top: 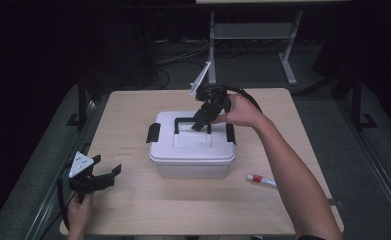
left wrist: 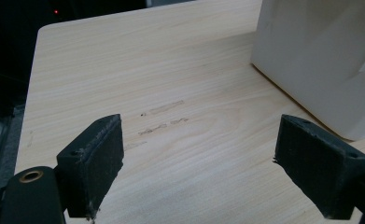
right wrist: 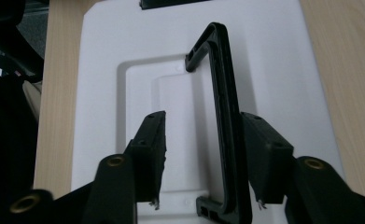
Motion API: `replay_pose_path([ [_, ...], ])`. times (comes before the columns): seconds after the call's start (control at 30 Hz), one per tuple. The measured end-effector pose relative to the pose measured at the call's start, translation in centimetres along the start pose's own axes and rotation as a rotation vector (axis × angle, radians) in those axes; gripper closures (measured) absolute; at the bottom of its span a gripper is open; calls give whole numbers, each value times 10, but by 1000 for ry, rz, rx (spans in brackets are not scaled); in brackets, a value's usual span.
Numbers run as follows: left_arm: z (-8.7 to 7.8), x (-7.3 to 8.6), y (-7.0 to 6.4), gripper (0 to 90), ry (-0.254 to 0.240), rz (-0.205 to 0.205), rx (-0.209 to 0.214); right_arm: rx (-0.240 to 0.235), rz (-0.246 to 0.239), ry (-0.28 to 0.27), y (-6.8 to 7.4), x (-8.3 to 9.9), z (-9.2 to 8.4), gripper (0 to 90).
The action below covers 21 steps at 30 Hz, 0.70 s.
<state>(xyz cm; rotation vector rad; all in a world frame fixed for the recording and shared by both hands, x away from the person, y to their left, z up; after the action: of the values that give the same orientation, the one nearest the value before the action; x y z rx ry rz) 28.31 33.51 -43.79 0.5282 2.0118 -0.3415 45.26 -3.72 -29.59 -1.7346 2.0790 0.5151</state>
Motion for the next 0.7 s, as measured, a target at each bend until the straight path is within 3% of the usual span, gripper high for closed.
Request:
replay_pose_path([
  [0.43, 1, 0, -1, 148, 2, 4, 1, -9, -37, -5, 5, -5, 2, 805],
  [0.7, 0, 0, 0, 148, 4, 1, -2, 6, -57, -6, 5, -5, 1, 835],
])
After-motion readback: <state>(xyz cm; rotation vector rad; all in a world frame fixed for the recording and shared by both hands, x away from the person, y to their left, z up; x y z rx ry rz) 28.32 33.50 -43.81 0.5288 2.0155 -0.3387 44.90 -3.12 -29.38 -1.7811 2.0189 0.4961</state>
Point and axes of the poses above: each handheld gripper's, and its own axes: z roughly forward along the jaws, x roughly out of its underside, y roughly to its left, the point moved 1 cm from there along z, roughly forward along the jaws, and after that the axes turned 6 degrees about x, right-handed, at the moved point
